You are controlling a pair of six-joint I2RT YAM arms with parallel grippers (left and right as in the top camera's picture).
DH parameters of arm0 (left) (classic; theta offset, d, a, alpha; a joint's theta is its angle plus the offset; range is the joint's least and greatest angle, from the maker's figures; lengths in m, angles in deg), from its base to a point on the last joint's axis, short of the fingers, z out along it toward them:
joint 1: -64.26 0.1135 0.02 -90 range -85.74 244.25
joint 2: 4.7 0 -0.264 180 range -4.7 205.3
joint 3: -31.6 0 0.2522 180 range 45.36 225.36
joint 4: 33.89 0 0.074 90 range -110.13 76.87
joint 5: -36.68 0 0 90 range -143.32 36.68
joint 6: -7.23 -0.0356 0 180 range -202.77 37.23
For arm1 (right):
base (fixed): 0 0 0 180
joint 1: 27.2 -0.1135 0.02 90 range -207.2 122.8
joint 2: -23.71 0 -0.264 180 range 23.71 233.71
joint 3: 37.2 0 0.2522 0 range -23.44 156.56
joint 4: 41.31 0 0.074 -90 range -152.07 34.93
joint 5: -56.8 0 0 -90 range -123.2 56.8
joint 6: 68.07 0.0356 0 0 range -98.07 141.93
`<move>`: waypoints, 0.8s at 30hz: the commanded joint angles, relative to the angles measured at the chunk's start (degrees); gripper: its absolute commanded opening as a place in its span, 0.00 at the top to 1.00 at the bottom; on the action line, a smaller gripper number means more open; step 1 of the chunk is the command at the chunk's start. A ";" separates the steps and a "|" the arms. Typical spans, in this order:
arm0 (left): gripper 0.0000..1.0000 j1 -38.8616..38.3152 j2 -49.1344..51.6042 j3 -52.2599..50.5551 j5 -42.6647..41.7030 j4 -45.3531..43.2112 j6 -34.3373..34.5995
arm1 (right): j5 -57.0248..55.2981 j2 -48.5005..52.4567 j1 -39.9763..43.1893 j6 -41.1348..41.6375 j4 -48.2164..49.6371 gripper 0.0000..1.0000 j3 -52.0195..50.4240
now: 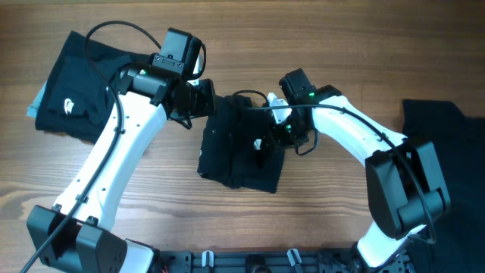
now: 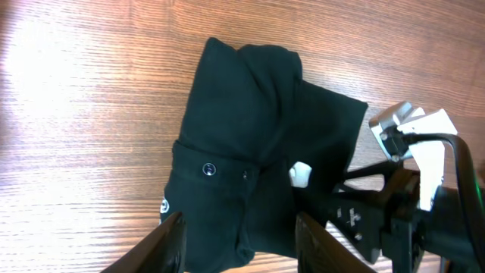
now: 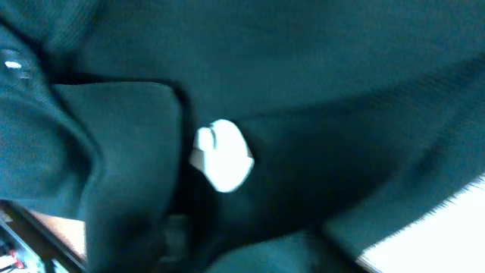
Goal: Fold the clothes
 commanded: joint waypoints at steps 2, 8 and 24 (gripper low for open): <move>0.52 0.42 0.76 -0.13 1.92 0.00 -1.11 | -3.41 -1.01 1.66 0.31 -2.03 0.96 1.07; 0.50 0.42 1.90 -0.28 1.92 -0.17 -1.11 | -10.23 -9.33 6.78 1.44 -6.75 0.96 2.99; 0.49 0.37 11.67 -0.33 -0.48 -2.32 -1.14 | -13.53 -12.02 8.66 6.32 -13.66 0.78 -2.49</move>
